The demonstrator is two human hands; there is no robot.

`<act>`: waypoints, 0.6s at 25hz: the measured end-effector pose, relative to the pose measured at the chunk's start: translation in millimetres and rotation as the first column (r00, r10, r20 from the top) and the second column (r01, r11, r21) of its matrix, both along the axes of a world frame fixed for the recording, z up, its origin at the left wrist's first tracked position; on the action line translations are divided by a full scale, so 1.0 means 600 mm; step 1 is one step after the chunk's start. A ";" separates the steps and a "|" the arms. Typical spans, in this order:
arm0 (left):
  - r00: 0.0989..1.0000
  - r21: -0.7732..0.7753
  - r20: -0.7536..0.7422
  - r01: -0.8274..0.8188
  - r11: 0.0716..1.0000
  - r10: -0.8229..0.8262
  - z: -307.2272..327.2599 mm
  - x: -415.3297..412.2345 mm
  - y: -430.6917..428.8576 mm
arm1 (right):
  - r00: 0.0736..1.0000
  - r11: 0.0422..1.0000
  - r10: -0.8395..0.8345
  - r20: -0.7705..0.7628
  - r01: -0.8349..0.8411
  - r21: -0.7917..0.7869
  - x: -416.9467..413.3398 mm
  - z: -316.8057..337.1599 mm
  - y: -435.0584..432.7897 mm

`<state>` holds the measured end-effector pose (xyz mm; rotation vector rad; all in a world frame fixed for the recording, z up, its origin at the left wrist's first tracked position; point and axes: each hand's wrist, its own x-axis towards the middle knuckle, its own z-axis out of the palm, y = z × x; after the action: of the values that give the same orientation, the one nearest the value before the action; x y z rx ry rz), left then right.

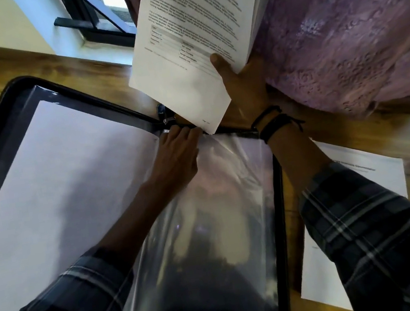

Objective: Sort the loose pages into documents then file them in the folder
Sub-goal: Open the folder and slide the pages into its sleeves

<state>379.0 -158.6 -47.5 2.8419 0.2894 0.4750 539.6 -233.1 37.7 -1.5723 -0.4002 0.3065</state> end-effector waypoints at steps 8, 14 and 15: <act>0.988 -0.097 0.084 0.134 0.986 -0.126 0.032 0.009 0.011 | 1.000 1.000 0.014 0.019 -0.014 -0.024 -0.006 -0.014 0.014; 0.987 -0.395 0.106 0.152 0.906 -0.119 0.046 0.019 0.028 | 0.994 0.996 0.053 0.098 -0.046 -0.072 0.000 -0.004 0.004; 0.988 -0.377 0.098 0.150 0.914 -0.121 0.049 0.022 0.024 | 0.993 0.996 0.055 0.101 -0.047 -0.076 0.003 0.002 0.003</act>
<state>392.1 -144.3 -18.1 2.4366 0.1489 0.4370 541.1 -231.5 38.6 -1.6559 -0.5145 0.2830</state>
